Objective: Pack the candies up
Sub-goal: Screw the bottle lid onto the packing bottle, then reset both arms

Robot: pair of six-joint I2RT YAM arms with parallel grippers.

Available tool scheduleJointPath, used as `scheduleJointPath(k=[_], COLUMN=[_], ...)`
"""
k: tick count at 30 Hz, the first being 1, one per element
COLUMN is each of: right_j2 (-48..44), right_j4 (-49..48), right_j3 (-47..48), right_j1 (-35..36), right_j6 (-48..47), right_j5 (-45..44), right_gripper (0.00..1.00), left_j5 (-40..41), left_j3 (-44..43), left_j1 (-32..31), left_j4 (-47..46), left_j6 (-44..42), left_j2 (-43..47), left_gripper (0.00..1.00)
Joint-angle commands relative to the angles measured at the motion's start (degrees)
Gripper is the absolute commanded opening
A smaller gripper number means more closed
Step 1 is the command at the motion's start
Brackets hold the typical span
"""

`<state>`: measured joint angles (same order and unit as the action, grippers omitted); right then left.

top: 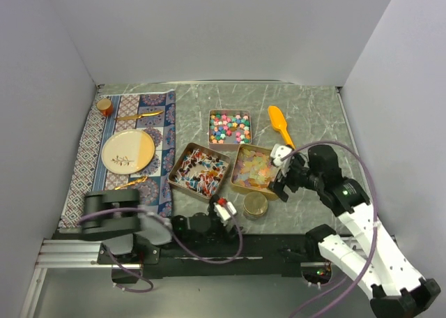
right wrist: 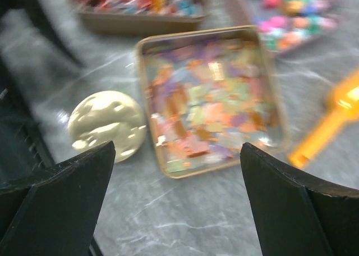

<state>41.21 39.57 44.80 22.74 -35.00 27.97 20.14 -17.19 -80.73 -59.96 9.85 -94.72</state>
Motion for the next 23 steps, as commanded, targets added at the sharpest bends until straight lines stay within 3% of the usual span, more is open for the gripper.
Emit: scheduleJointPath(k=[1,4,8,10,14,18,21,23], right_j2=[-4.6,-4.0,6.4,9.4,8.4,7.8,7.7,7.5], right_j4=[-11.0,-12.2,-2.0,2.3,1.1,6.3,9.3,10.5], right_j3=[4.0,6.9,15.3,19.8,23.9,30.4,33.3,33.8], right_j1=[-0.6,-1.6,-6.0,-7.5,-10.0,-11.7,-13.4,-14.8], right_j6=[16.5,27.2,34.6,38.9,44.8,46.7,46.2,46.4], right_j5=[-20.7,-38.9,-44.8,-45.7,-52.1,-52.3,-52.9,-55.1], right_gripper=[1.00,1.00,1.00,1.00,1.00,1.00,1.00,1.00], left_j5=[-1.2,-0.6,1.0,4.3,5.5,1.6,0.3,-0.3], left_j3=[-2.6,-8.1,-16.5,-22.4,-37.7,-50.3,-55.1,-54.3], left_j1=[1.0,5.4,12.9,19.8,36.0,57.7,67.5,70.5], left_j4=[27.6,33.5,37.4,38.7,45.3,53.2,56.8,55.8], left_j6=[3.4,-0.3,-8.0,-8.1,-5.4,0.8,4.0,3.9], left_j2=[17.7,27.3,33.5,33.5,28.6,23.5,21.4,21.8], left_gripper=[0.97,0.97,0.97,0.97,0.97,0.97,0.97,0.97])
